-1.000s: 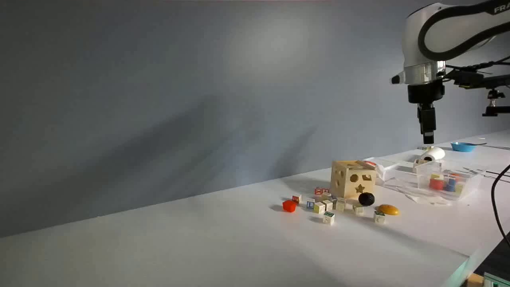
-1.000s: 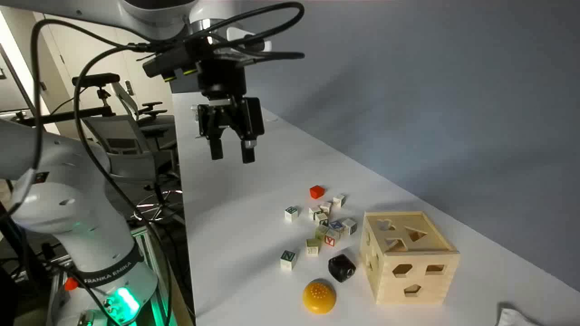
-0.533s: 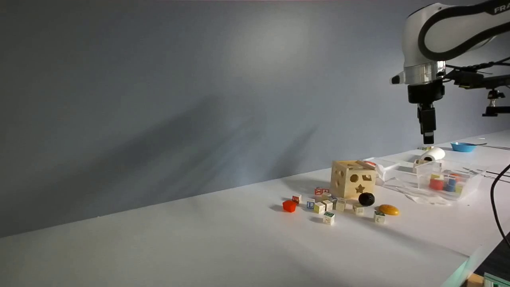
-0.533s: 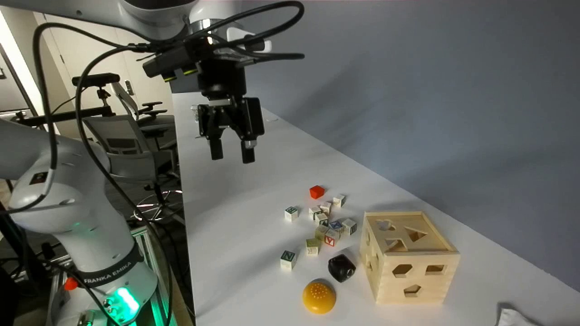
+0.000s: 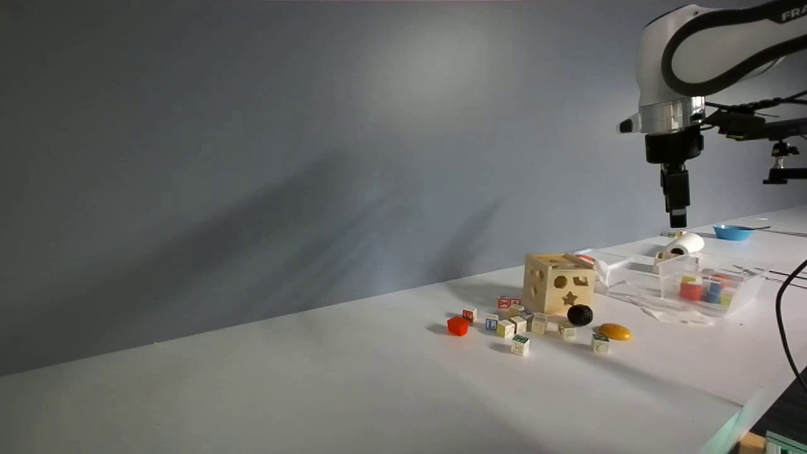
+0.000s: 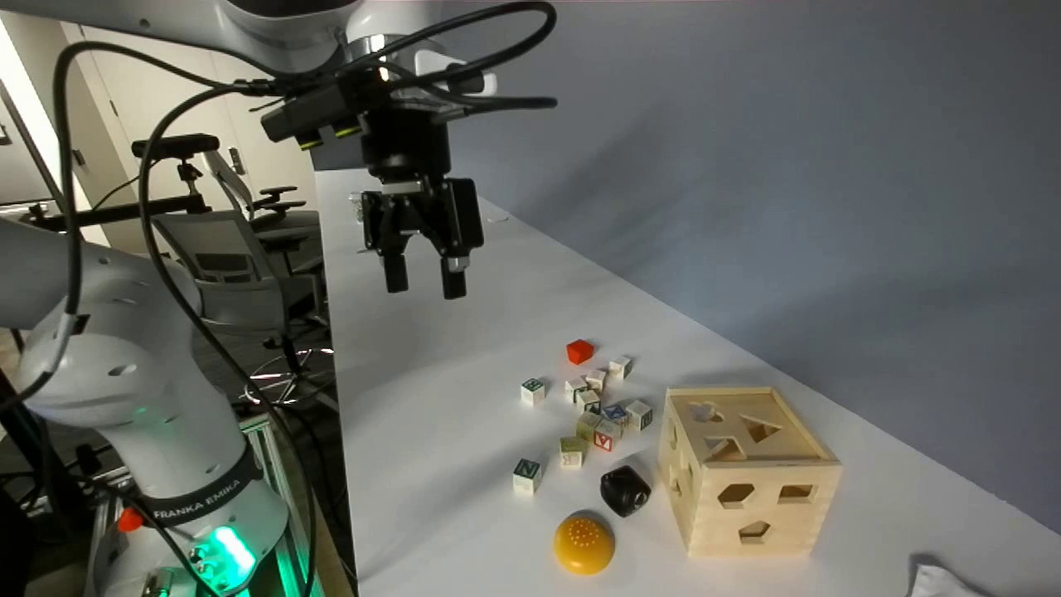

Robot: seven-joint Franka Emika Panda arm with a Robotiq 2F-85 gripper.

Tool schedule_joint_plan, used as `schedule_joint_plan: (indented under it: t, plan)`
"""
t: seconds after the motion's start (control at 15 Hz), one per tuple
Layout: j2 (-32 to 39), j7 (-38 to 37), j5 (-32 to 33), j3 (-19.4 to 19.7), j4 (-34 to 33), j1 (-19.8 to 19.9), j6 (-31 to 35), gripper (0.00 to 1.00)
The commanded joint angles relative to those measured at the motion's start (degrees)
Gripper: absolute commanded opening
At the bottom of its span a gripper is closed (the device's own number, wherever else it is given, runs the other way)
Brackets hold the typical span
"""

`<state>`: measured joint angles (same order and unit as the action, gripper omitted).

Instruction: Pick up the orange block and move it to the right

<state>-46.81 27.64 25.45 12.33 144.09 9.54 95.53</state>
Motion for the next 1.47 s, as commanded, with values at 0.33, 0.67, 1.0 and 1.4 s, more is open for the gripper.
schedule_joint_plan:
  t: [0.33, 0.67, 1.0, 1.4]
  plan:
    - [3.8, -0.2, -2.5, 3.8, 0.6, -6.2, 6.7, 1.0]
    - [12.3, -2.0, -7.8, 4.2, 0.4, -8.4, 17.7, 1.0]
    - [20.1, 2.8, -9.4, 3.0, 0.3, -9.3, 28.1, 1.0]
    - [27.5, 8.8, -16.2, 2.6, -1.3, -11.7, 35.6, 1.0]
